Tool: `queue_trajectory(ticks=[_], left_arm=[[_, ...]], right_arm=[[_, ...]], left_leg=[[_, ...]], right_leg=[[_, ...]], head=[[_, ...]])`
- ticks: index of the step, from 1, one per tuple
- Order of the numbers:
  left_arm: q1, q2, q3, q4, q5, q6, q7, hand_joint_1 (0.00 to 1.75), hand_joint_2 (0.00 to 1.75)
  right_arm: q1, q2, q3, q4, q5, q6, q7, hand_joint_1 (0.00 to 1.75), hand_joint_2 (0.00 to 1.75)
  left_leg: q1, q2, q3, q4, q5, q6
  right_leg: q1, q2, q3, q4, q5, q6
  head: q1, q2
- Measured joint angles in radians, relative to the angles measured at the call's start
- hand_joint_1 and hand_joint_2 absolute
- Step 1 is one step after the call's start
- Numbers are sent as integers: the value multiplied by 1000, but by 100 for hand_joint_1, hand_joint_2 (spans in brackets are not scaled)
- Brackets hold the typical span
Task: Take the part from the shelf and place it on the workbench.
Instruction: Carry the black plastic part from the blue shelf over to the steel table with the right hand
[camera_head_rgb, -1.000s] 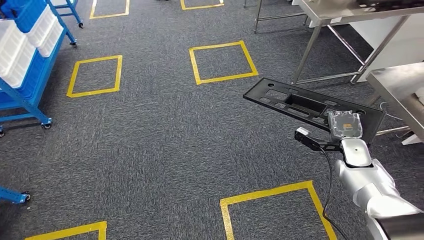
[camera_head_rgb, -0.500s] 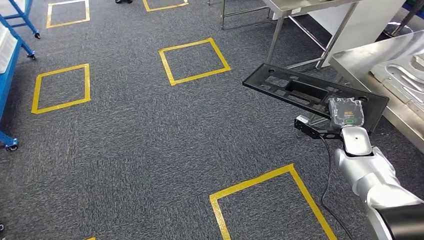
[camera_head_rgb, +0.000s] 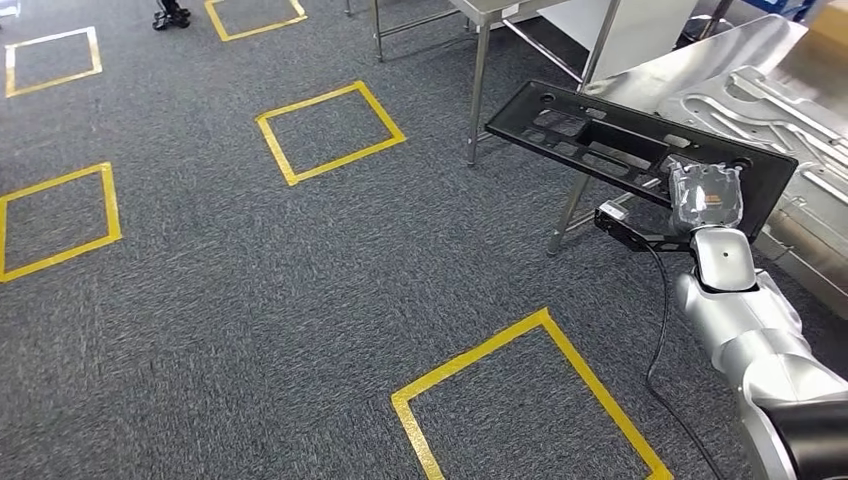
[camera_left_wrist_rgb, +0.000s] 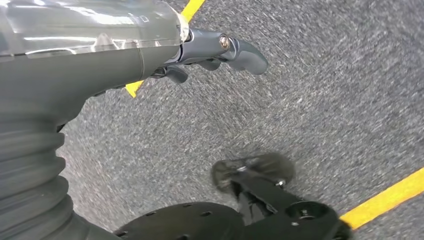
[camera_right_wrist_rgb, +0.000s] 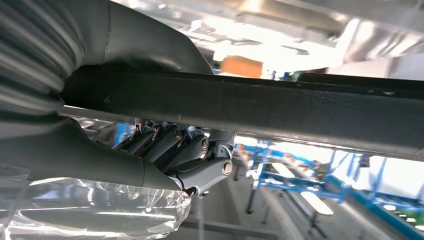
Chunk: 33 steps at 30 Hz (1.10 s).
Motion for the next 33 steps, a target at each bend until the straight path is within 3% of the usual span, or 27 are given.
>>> queue_trajectory(ticks=[2,4,5,7,9,11,12,14,16,18,20,22,24,25,26,27,28,29,31,33], left_arm=[[3,1,0,0,0,-2,-1,0,175],[2,1,0,0,0,-2,-2,0,175],[0,0,0,0,0,-2,-1,0,175],[-2,-2,0,0,0,-5,2,0,175],[0,-2,0,0,-5,-11,11,0,175],[1,-2,-3,0,-17,-17,28,0,175],[1,-2,-6,0,-27,-20,39,0,175],[1,-2,-16,0,-48,-23,63,0,175],[1,1,-28,0,-67,-28,91,0,175],[0,6,-40,0,-81,-32,119,0,175],[-1,9,-51,0,-90,-33,142,0,175],[1,13,-59,0,-97,-30,159,0,175],[4,16,-65,0,-102,-28,169,0,175],[6,17,-67,0,-104,-27,172,0,175],[8,18,-70,0,-105,-27,175,0,175],[9,19,-72,0,-106,-27,176,0,175],[9,21,-75,0,-107,-28,178,0,175],[9,23,-77,0,-107,-28,179,0,175],[10,27,-78,0,-105,-28,180,0,175],[13,30,-78,0,-104,-28,180,0,175]], right_arm=[[-1,0,-2,-5,0,0,0,175,175],[2,-3,-4,-7,-1,-2,-1,175,175],[3,-6,-6,-9,-2,-3,-1,175,175],[4,-10,-9,-13,-2,-5,1,175,175],[2,-11,-12,-16,1,-8,6,175,175],[6,-11,-12,-17,11,-9,12,175,175],[7,-11,-12,-17,15,-9,14,175,175],[8,-11,-12,-19,20,-8,17,175,175],[6,-11,-13,-25,24,-7,18,175,175],[6,-11,-15,-29,30,-5,18,175,175],[9,-13,-17,-30,33,-4,17,175,175],[10,-15,-19,-31,33,-4,17,175,175],[10,-14,-21,-33,32,-3,18,175,175],[11,-14,-21,-33,32,-1,19,175,175],[13,-13,-21,-33,32,1,19,175,175],[15,-12,-21,-33,32,5,18,175,175],[15,-12,-21,-33,32,9,17,175,175],[15,-12,-21,-33,32,12,15,175,175],[11,-8,-21,-32,32,16,7,175,175],[8,0,-21,-30,32,18,1,175,175]], left_leg=[[-2,-27,34,-81,23,6],[-4,-15,40,-96,23,11],[-3,-4,42,-105,29,16],[-1,17,47,-125,41,28],[-2,36,48,-131,44,33],[-2,58,48,-129,43,33],[-1,69,47,-127,40,31],[3,90,47,-117,32,24],[1,107,45,-102,19,12],[-5,122,45,-93,11,1],[-5,133,46,-90,5,-8],[1,105,33,-57,-22,-18],[6,60,-17,57,-83,-25],[7,50,-51,130,-113,-26],[7,46,-79,187,-130,-26],[7,44,-93,209,-126,-24],[6,42,-87,190,-102,-21],[6,35,-65,134,-65,-15],[6,-4,-6,-7,1,-2],[4,-30,23,-73,19,6]], right_leg=[[-4,21,-8,0,5,9],[-9,40,-16,-5,13,23],[-10,31,-20,-3,13,28],[-6,-17,-42,40,-19,33],[-5,-60,-94,157,-82,37],[-10,-68,-137,254,-112,45],[-13,-71,-137,256,-102,49],[-18,-88,-78,150,-43,57],[-14,-124,-17,36,-7,54],[-7,-133,-5,6,-8,42],[-9,-111,-8,6,-4,29],[-12,-94,-9,4,-2,17],[-12,-77,-9,3,0,7],[-11,-67,-9,4,1,5],[-9,-56,-9,4,1,3],[-7,-44,-9,4,1,3],[-6,-32,-8,5,1,3],[-5,-20,-8,5,1,3],[-6,4,-9,5,4,7],[-10,25,-15,5,9,17]], head=[[0,0],[0,0],[0,0],[0,0],[0,0],[0,0],[1,0],[1,0],[0,0],[0,0],[0,0],[0,0],[0,0],[0,0],[0,0],[0,0],[0,0],[0,0],[0,0],[0,0]])
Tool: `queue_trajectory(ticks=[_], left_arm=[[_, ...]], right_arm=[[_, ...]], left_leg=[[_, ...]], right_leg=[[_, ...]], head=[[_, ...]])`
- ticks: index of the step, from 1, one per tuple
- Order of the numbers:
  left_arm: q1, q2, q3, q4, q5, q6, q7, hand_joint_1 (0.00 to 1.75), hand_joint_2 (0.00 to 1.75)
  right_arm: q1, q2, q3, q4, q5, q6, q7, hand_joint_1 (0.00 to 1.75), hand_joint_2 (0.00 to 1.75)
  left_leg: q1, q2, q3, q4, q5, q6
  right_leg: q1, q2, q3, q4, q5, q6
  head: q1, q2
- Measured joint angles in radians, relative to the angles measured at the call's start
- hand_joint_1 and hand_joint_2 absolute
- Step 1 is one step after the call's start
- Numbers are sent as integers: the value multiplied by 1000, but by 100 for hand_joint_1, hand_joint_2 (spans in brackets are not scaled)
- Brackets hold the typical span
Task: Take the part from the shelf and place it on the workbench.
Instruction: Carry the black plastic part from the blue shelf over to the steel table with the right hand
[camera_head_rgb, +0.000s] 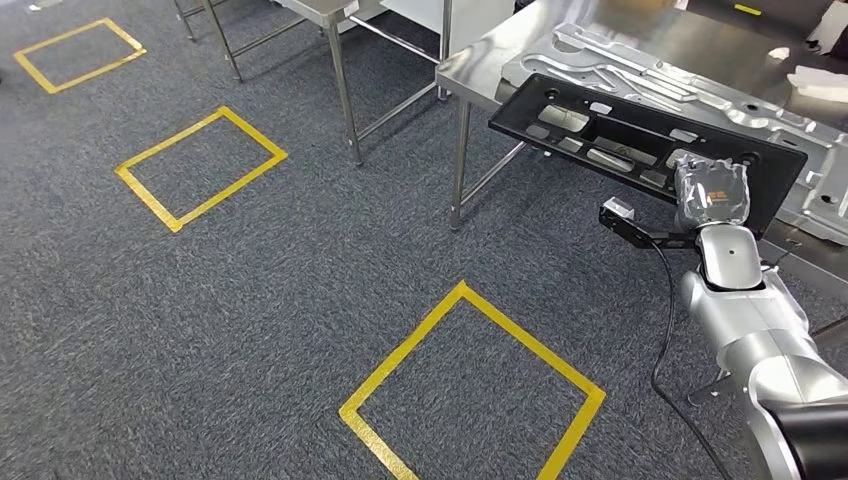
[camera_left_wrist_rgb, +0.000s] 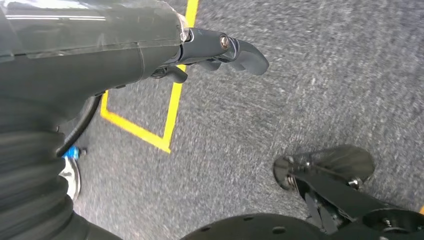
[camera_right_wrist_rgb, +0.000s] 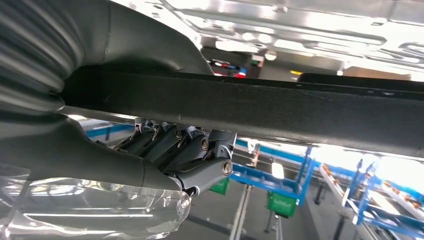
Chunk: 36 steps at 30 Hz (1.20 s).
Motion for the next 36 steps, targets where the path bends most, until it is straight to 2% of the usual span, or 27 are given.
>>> queue_trajectory(ticks=[2,3,4,6,7,8,9,10,11,13,14,15,17,18,20,22,23,24,25,26,27,28,29,31,34,35,36], left_arm=[[1,0,0,0,2,3,-1,0,175],[0,0,0,0,3,5,-3,0,175],[-1,-1,0,0,4,8,-4,0,175],[-1,-2,0,0,6,12,-6,0,175],[1,-2,0,0,6,14,-7,0,175],[3,-2,0,0,5,14,-7,0,175],[5,-2,0,0,3,15,-7,0,175],[5,-3,0,0,2,14,-7,0,175],[6,-4,-1,0,1,14,-8,0,175],[6,-6,-2,0,0,14,-9,0,175],[6,-7,-2,0,0,14,-9,0,175],[6,-7,-2,0,0,14,-9,0,175],[5,-8,-2,0,0,14,-9,0,175],[5,-7,-2,0,1,14,-9,0,175],[6,-7,-2,0,4,12,-11,0,175],[8,-7,-2,0,9,1,-16,0,175],[10,-7,-1,0,12,-6,-19,0,175],[12,-7,-1,0,15,-14,-22,0,175],[14,-6,0,0,18,-18,-24,0,175],[15,-5,0,0,20,-21,-24,0,175],[15,-3,1,0,22,-22,-23,0,175],[16,0,2,0,24,-23,-22,0,175],[16,2,4,0,27,-24,-20,0,175],[16,5,5,0,30,-25,-16,0,175],[19,5,6,0,24,-27,-12,0,175],[19,5,6,0,22,-27,-12,0,175],[19,5,6,0,20,-27,-12,0,175]], right_arm=[[-1,4,0,4,0,3,-2,175,175],[-1,4,0,6,1,5,-3,175,175],[-3,5,0,9,2,6,-4,175,175],[-10,6,0,13,2,7,-2,175,175],[-12,8,0,15,3,7,-1,175,175],[-11,9,0,18,3,7,-2,175,175],[-9,9,0,21,3,6,-3,175,175],[-7,10,0,25,2,5,-5,175,175],[-6,10,0,28,1,5,-8,175,175],[-7,10,0,32,-2,1,-16,175,175],[-8,11,0,33,-4,-2,-20,175,175],[-8,13,0,33,-6,-6,-23,175,175],[-7,15,0,37,-7,-13,-30,175,175],[-6,16,1,39,-7,-15,-33,175,175],[-8,21,1,41,-7,-15,-37,175,175],[-10,30,1,44,-6,-14,-37,175,175],[-10,34,1,46,-5,-13,-36,175,175],[-10,38,1,48,-4,-13,-35,175,175],[-10,41,2,50,-3,-12,-35,175,175],[-10,43,3,51,-3,-12,-34,175,175],[-10,45,4,52,-3,-12,-33,175,175],[-10,45,4,53,-4,-12,-32,175,175],[-11,45,4,54,-5,-13,-32,175,175],[-12,45,4,56,-8,-13,-30,175,175],[-9,45,5,60,-10,-15,-30,175,175],[-8,44,5,60,-10,-16,-30,175,175],[-7,43,5,60,-10,-18,-29,175,175]], left_leg=[[0,16,5,-12,4,5],[1,27,7,-20,10,10],[3,38,10,-30,17,16],[2,59,11,-41,26,23],[1,69,9,-41,27,24],[1,80,8,-41,27,24],[1,91,7,-39,26,24],[1,102,6,-38,25,23],[1,113,6,-36,24,21],[-2,132,5,-28,17,13],[-5,140,4,-24,13,8],[-8,147,3,-21,10,3],[-10,161,5,-20,7,-5],[-8,158,5,-16,2,-10],[-3,122,-17,36,-36,-21],[1,84,-74,164,-102,-28],[1,78,-106,232,-126,-29],[1,76,-127,274,-132,-28],[1,76,-131,279,-118,-25],[0,75,-116,242,-87,-20],[-1,74,-86,175,-47,-12],[-4,73,-54,103,-18,-3],[-6,73,-26,42,-2,4],[-10,74,0,-13,-5,13],[-8,77,29,-44,-9,26],[-7,77,43,-51,-10,30],[-6,77,57,-58,-11,33]], right_leg=[[-4,19,-6,-5,8,14],[-4,12,-9,-3,6,19],[-2,-9,-18,12,-7,23],[1,-68,-57,99,-60,27],[0,-85,-86,164,-92,29],[-1,-92,-110,221,-113,33],[-2,-96,-122,252,-118,36],[-3,-99,-115,246,-105,38],[-4,-107,-88,199,-78,40],[1,-145,-13,62,-28,37],[5,-159,11,16,-16,32],[9,-166,21,-7,-14,26],[10,-149,18,-9,-12,12],[9,-143,17,-11,-10,6],[6,-134,16,-14,-6,-8],[7,-124,15,-15,-9,-18],[9,-117,15,-15,-12,-22],[11,-110,16,-14,-16,-24],[13,-104,19,-14,-21,-26],[15,-99,24,-13,-24,-25],[17,-95,31,-13,-28,-24],[19,-92,37,-12,-32,-21],[20,-90,41,-12,-35,-17],[21,-89,46,-11,-37,-6],[18,-90,47,7,-35,12],[16,-91,33,31,-42,15],[14,-93,5,75,-52,18]], head=[[0,0],[0,0],[0,0],[0,0],[0,0],[0,0],[0,0],[0,0],[0,0],[1,0],[0,0],[0,0],[0,0],[0,0],[0,0],[0,0],[0,0],[0,0],[0,0],[0,0],[0,0],[0,0],[0,0],[0,0],[0,0],[0,0],[0,0]])
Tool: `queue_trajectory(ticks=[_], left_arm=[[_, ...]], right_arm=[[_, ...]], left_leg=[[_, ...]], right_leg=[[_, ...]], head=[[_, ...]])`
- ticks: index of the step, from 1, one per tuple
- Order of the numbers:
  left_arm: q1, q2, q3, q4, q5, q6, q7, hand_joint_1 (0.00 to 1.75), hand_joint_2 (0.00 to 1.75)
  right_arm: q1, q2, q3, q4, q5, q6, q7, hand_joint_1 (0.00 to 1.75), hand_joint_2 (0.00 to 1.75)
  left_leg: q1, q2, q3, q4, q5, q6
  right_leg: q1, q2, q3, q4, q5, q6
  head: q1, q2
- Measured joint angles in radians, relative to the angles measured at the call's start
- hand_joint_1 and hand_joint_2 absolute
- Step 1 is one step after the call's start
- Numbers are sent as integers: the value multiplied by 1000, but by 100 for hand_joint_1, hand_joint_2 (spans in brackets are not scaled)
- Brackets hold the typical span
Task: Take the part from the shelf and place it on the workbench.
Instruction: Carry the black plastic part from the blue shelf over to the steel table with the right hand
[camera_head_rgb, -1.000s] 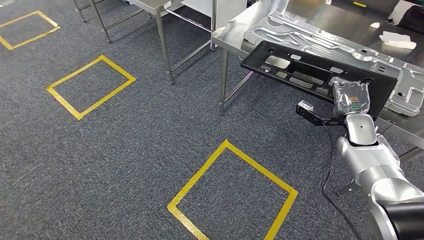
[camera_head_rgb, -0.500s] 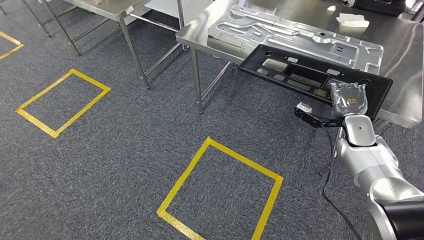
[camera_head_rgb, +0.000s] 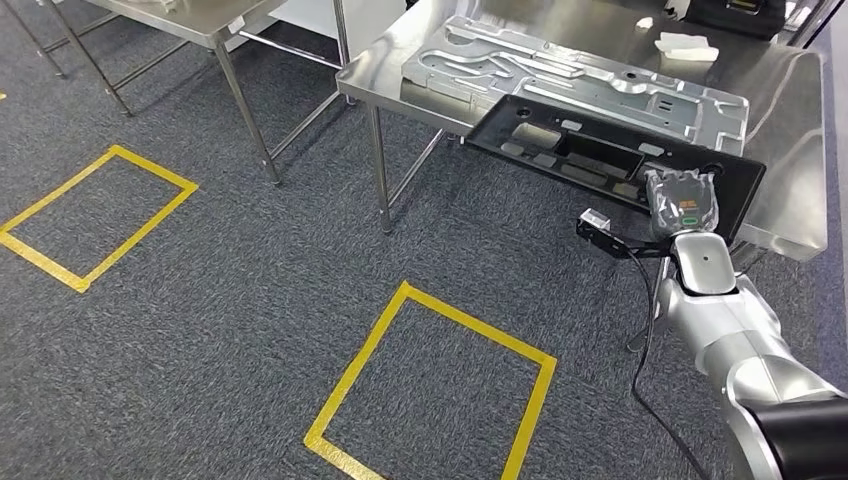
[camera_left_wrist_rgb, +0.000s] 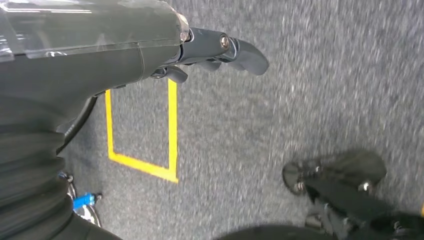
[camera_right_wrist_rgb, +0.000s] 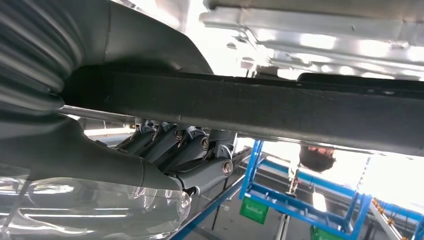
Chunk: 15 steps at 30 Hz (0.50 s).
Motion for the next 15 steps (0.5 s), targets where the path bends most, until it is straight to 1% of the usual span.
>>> queue_trajectory(ticks=[2,3,4,5,6,7,8,9,10,11,12,13,14,15], left_arm=[[1,1,0,0,-2,0,0,0,175],[3,1,0,0,-4,0,0,0,175],[5,1,0,0,-4,0,0,0,175],[7,1,0,0,-5,0,0,0,175],[8,1,0,0,-6,0,0,0,175],[10,1,0,0,-7,-1,0,0,175],[10,1,0,0,-7,-1,0,0,175],[10,1,0,0,-7,0,0,0,175],[8,2,0,0,-8,0,0,0,175],[5,2,0,0,-8,1,0,0,175],[0,2,0,0,-8,3,-1,0,175],[-4,2,0,0,-8,4,-1,0,175],[-7,2,0,0,-7,5,-1,0,175],[-9,2,-1,0,-7,6,-2,0,175]], right_arm=[[8,-5,0,1,-2,-4,1,175,175],[16,-7,0,2,-3,-6,2,175,175],[25,-9,0,4,-3,-6,2,175,175],[35,-11,0,5,-3,-7,1,175,175],[43,-13,0,6,-3,-8,1,175,175],[51,-16,0,8,-4,-9,1,175,175],[57,-20,0,10,-4,-11,1,175,175],[62,-23,0,10,-4,-13,1,175,175],[66,-27,0,8,-5,-14,0,175,175],[66,-31,1,4,-5,-15,-1,175,175],[63,-34,1,-1,-5,-16,-2,175,175],[60,-37,1,-5,-6,-16,-2,175,175],[57,-40,1,-8,-6,-17,0,175,175],[58,-41,1,-9,-7,-17,1,175,175]], left_leg=[[0,-2,26,-9,-14,3],[0,-3,43,-12,-26,1],[2,-5,63,-15,-40,-2],[3,-6,86,-17,-57,-5],[5,-7,109,-18,-75,-9],[5,-8,131,-18,-95,-13],[5,-8,150,-20,-115,-18],[5,-6,167,-24,-133,-25],[7,-4,185,-32,-146,-33],[9,-2,196,-33,-145,-41],[11,0,195,-16,-132,-48],[14,-1,177,31,-106,-55],[15,-2,136,103,-78,-62],[17,-4,83,186,-66,-69]], right_leg=[[-3,-1,-84,116,-33,7],[-6,-1,-123,156,-53,10],[-9,-2,-151,168,-68,13],[-12,-4,-163,145,-70,16],[-16,-7,-164,96,-47,19],[-18,-15,-160,29,21,21],[-16,-24,-154,-26,90,19],[-11,-29,-148,-62,147,12],[-6,-31,-143,-80,181,3],[0,-28,-136,-78,170,-8],[-1,-22,-123,-79,154,-19],[-3,-19,-107,-82,139,-27],[-4,-16,-86,-87,123,-34],[-6,-13,-62,-93,107,-39]], head=[[0,0],[0,0],[0,0],[0,0],[0,0],[0,0],[0,0],[0,0],[0,0],[0,0],[0,0],[-1,0],[-2,0],[-2,0]])
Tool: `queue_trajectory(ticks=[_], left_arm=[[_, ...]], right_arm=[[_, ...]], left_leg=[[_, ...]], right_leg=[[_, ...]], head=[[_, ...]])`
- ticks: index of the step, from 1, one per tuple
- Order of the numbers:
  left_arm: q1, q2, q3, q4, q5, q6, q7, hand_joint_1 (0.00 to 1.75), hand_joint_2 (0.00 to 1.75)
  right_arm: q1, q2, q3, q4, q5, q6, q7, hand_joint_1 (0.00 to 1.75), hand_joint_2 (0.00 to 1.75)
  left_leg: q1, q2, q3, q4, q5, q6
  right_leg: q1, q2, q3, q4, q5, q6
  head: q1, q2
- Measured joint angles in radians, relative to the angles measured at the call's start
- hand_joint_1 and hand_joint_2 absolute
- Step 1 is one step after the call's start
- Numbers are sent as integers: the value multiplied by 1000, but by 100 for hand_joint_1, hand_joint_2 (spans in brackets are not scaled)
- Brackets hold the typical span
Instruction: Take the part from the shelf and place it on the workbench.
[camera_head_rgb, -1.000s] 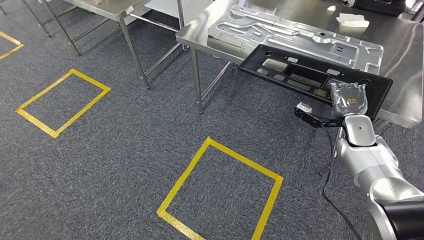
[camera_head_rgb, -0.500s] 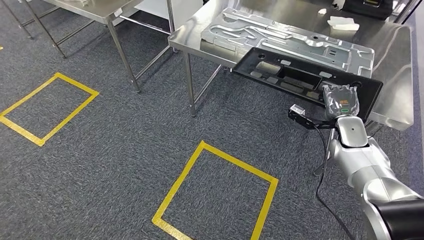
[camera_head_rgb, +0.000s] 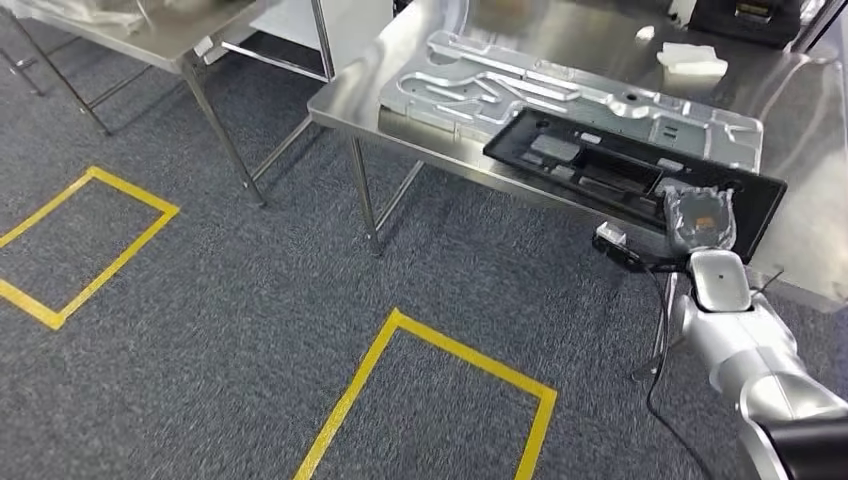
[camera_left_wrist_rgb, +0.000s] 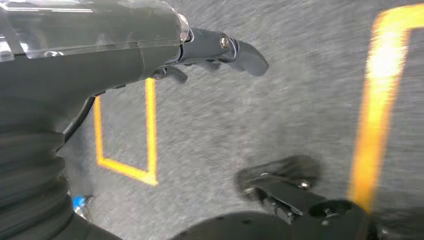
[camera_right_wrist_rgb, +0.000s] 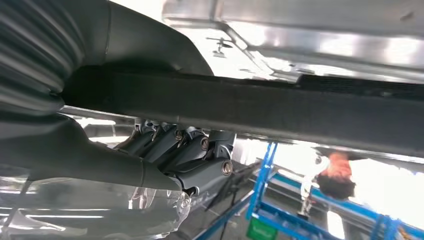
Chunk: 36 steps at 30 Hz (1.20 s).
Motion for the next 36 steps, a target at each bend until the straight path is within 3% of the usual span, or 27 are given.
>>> queue_trajectory(ticks=[1,2,4,5,6,7,9,10,11,13,15,16,17,18,20,21,22,24,25,26,27,28,30,32,34,35,36], left_arm=[[0,0,0,0,0,1,0,0,175],[3,0,0,0,0,2,1,0,175],[9,1,0,0,0,4,2,0,175],[12,2,0,0,0,5,2,0,175],[15,2,0,0,0,6,2,0,175],[18,3,0,0,-1,8,2,0,175],[27,6,0,0,-1,9,0,0,175],[30,8,0,0,-2,10,0,0,175],[31,10,0,0,-2,10,-1,0,175],[24,9,0,0,-3,12,-3,0,175],[17,9,0,0,-4,12,-4,0,175],[15,9,0,0,-4,12,-4,0,175],[15,9,0,0,-4,12,-4,0,175],[16,9,0,0,-5,12,-4,0,175],[19,9,0,0,-5,12,-4,0,175],[20,9,0,0,-5,13,-4,0,175],[21,9,0,0,-4,15,-5,0,175],[25,9,2,1,-2,19,-6,0,175],[25,9,4,2,1,21,-6,0,175],[24,9,6,2,3,23,-6,0,175],[21,8,9,3,6,24,-5,0,175],[15,7,12,3,8,24,-4,0,175],[9,5,17,4,15,21,-4,0,175],[4,4,22,4,24,17,-6,0,175],[3,3,29,4,39,15,-14,0,175],[3,3,36,4,51,16,-20,0,175],[3,3,44,4,64,18,-26,0,175]], right_arm=[[4,0,0,0,0,0,0,175,175],[10,0,0,1,1,0,1,175,175],[23,3,1,1,2,0,0,175,175],[29,4,1,1,3,-1,0,175,175],[34,5,1,1,3,-1,0,175,175],[40,5,2,1,3,-1,0,175,175],[53,8,3,2,4,-2,1,175,175],[57,10,4,1,4,-3,1,175,175],[56,10,4,-2,3,-3,0,175,175],[40,7,5,-14,-1,-2,-7,175,175],[19,3,5,-21,-5,7,-19,175,175],[11,3,6,-22,-9,15,-26,175,175],[4,2,7,-22,-16,29,-35,175,175],[-2,2,8,-23,-23,46,-45,175,175],[-20,1,11,-26,-35,84,-60,175,175],[-32,1,12,-28,-34,101,-62,175,175],[-45,1,14,-29,-32,116,-61,175,175],[-60,1,21,-27,-29,141,-60,175,175],[-62,0,26,-26,-30,147,-61,175,175],[-61,0,31,-26,-31,151,-63,175,175],[-64,0,35,-28,-33,152,-65,175,175],[-72,1,38,-32,-38,153,-68,175,175],[-94,4,41,-44,-63,150,-79,175,175],[-104,5,39,-57,-122,165,-108,175,175],[-94,4,34,-64,-190,201,-145,175,175],[-82,2,31,-68,-219,217,-161,175,175],[-68,-1,29,-72,-240,226,-173,175,175]], left_leg=[[1,-1,-59,73,-10,-5],[1,-1,-113,120,-47,-8],[0,-1,-196,134,-147,-6],[-2,-1,-225,108,-173,-3],[-5,-1,-248,64,-159,4],[-9,-1,-265,4,-90,13],[-19,-6,-279,-102,120,32],[-24,-9,-275,-129,191,39],[-26,-11,-267,-141,216,45],[-26,-9,-234,-159,195,55],[-23,-9,-189,-188,177,64],[-21,-11,-163,-201,166,66],[-21,-13,-137,-213,152,67],[-20,-16,-107,-224,136,67],[-20,-21,-45,-241,101,64],[-21,-24,-13,-247,82,62],[-20,-26,18,-250,60,59],[-19,-30,72,-250,16,51],[-19,-33,96,-249,-6,44],[-17,-35,117,-249,-23,37],[-14,-37,123,-230,-24,29],[-12,-36,109,-190,-14,22],[-8,-29,32,-58,3,12],[-5,-22,-53,57,-57,6],[0,-20,-120,118,-121,0],[4,-19,-141,121,-116,-4],[7,-17,-149,96,-84,-7]], right_leg=[[-1,2,25,-4,-20,-3],[-2,4,52,-7,-40,-5],[-7,12,108,-10,-83,-5],[-9,16,136,-10,-104,-3],[-11,18,165,-11,-126,-1],[-12,19,191,-13,-148,1],[-10,24,236,-18,-189,11],[-9,27,255,-25,-203,18],[-8,31,267,-22,-204,26],[-10,30,250,31,-166,39],[-12,20,175,156,-118,43],[-11,16,131,214,-121,44],[-10,15,91,252,-149,44],[-10,15,57,268,-196,44],[-10,14,10,240,-283,47],[-11,13,-5,198,-288,49],[-12,11,-13,139,-243,50],[-11,0,-20,14,-46,47],[-5,-4,-15,-21,35,40],[1,-7,-6,-33,76,31],[8,-6,4,-25,65,21],[10,-4,15,-23,57,11],[8,-2,29,-29,38,-6],[6,2,40,-32,25,-16],[5,7,50,-31,14,-15],[4,8,55,-30,9,-11],[2,9,61,-29,4,-7]], head=[[0,0],[0,0],[0,0],[0,0],[0,0],[0,0],[0,0],[0,0],[0,0],[0,0],[0,0],[0,0],[1,0],[1,0],[1,0],[1,0],[1,0],[0,0],[-1,0],[1,0],[2,0],[3,0],[4,0],[3,0],[3,0],[3,0],[3,0]])
